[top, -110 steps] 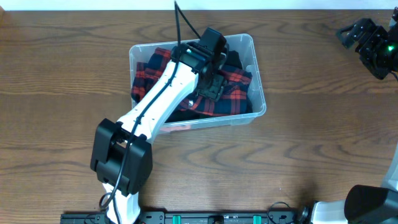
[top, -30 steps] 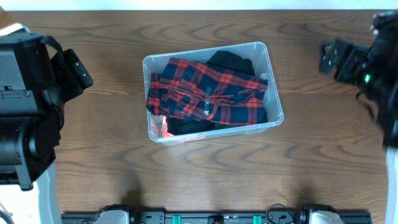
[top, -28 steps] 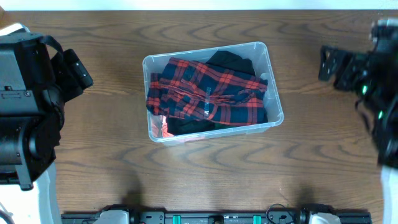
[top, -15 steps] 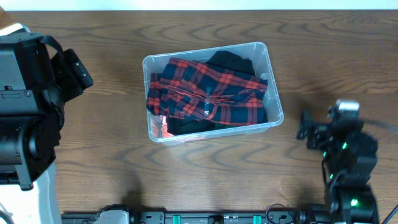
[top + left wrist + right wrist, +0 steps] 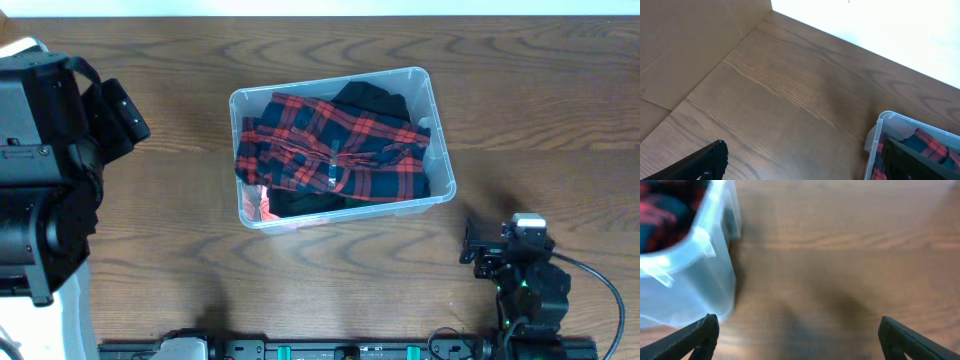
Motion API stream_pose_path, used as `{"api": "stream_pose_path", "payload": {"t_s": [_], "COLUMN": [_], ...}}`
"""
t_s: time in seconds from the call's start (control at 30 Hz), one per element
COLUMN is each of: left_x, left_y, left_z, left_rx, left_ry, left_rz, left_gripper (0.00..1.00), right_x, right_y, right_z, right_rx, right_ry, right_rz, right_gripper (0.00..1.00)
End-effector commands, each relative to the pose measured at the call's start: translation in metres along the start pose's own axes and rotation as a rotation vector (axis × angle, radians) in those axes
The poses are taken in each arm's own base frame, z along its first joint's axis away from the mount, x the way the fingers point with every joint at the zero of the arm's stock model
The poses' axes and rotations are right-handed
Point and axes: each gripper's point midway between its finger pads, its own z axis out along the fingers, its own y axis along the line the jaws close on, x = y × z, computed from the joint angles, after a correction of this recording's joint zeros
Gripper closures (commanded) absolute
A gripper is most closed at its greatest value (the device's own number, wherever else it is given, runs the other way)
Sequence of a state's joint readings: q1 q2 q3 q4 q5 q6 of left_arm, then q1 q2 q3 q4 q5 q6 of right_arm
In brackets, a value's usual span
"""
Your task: Pack container
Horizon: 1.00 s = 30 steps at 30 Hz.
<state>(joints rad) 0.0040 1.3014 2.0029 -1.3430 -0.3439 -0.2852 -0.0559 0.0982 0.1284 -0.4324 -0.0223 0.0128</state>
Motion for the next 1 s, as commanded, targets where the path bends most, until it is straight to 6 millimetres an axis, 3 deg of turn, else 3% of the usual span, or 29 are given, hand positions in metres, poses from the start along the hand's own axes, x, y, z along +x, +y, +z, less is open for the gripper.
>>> {"api": "stream_pose_path", "payload": {"t_s": [0.0, 0.1, 0.97], "left_x": [-0.0003, -0.0003, -0.0003], "left_y": [0.0022, 0.0022, 0.0022], "left_z": [0.0009, 0.0009, 0.0009], "left_rx": [-0.012, -0.012, -0.012], "left_ry": [0.001, 0.001, 0.001], "left_rz": [-0.005, -0.005, -0.005], "left_gripper": [0.02, 0.02, 0.02], "right_x": [-0.0084, -0.0168, -0.0161], "right_y": [0.0007, 0.0013, 0.0017], "right_z": [-0.0038, -0.0075, -0.0072], "right_rx": [-0.005, -0.007, -0.009], "right_ry": [-0.05, -0.094, -0.09], "right_rz": [-0.018, -0.019, -0.02], "right_gripper": [0.01, 0.01, 0.01]}}
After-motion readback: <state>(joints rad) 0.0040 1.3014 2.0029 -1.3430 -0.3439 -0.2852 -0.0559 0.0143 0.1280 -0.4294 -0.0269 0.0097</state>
